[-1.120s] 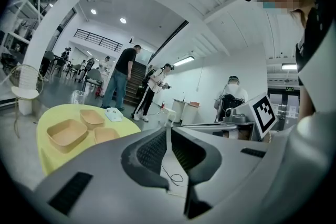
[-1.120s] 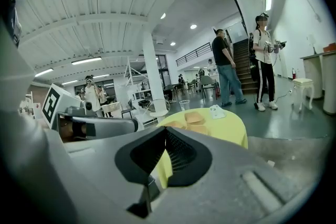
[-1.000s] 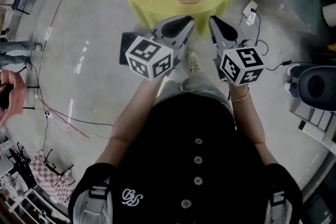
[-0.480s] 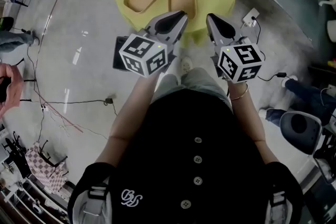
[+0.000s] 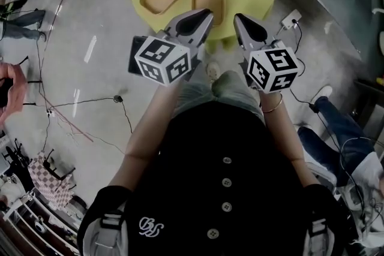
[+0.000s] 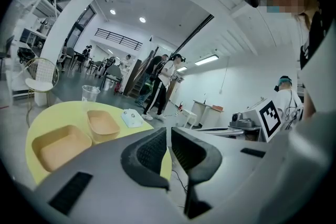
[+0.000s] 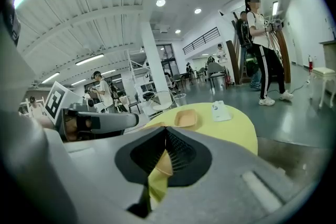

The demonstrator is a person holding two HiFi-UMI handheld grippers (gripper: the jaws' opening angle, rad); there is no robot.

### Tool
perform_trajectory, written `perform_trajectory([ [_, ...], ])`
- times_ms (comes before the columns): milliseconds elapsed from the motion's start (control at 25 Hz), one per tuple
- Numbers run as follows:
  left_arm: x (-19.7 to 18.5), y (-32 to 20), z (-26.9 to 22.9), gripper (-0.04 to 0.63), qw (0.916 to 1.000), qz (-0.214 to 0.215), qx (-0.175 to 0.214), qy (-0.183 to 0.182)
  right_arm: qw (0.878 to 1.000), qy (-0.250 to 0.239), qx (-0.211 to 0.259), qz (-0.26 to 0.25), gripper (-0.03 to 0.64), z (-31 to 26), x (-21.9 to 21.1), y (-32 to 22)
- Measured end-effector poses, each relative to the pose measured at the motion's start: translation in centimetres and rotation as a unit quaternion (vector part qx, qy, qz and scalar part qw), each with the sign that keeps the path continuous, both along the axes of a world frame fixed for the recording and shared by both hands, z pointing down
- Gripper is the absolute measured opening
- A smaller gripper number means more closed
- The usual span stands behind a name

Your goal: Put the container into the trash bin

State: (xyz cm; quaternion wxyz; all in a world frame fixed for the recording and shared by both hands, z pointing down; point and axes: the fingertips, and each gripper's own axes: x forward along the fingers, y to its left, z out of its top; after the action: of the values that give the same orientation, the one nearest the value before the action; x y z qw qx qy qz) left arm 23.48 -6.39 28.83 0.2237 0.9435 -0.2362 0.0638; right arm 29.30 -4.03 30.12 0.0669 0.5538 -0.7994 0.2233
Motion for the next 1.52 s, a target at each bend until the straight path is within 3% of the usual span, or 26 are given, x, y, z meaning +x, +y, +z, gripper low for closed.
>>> perform_trajectory([
  [520, -1.3, -0.4, 1.5, 0.037, 0.9994, 0.014, -0.031, -0.002, 0.999, -0.008, -0.024, 0.025, 0.000, 1.2, -0.7, -0.3],
  [1080, -3.1, -2.3, 5.7, 0.037, 0.9973, -0.010, -0.070, -0.019, 0.998, -0.012, -0.056, 0.041, 0.000, 4.9, -0.5, -1.9],
  [1280, -2.2, -8.1, 7.3, 0.037, 0.9954, -0.023, -0.089, -0.028, 0.996, -0.015, -0.074, 0.043, 0.003, 6.3, 0.9, -7.7],
  [1360, -1.7, -9.2, 7.9, 0.037, 0.9941, -0.028, -0.099, -0.034, 0.995, -0.017, -0.085, 0.046, 0.022, 7.0, 1.6, -8.7],
  [1440, -2.3, -7.4, 8.8, 0.038, 0.9930, -0.030, -0.107, -0.040, 0.994, -0.020, -0.096, 0.050, 0.068, 7.8, 1.1, -6.8],
  [1520, -3.3, -5.4, 9.6, 0.038, 0.9923, -0.032, -0.111, -0.045, 0.993, -0.021, -0.101, 0.052, 0.072, 8.6, 0.2, -4.6],
])
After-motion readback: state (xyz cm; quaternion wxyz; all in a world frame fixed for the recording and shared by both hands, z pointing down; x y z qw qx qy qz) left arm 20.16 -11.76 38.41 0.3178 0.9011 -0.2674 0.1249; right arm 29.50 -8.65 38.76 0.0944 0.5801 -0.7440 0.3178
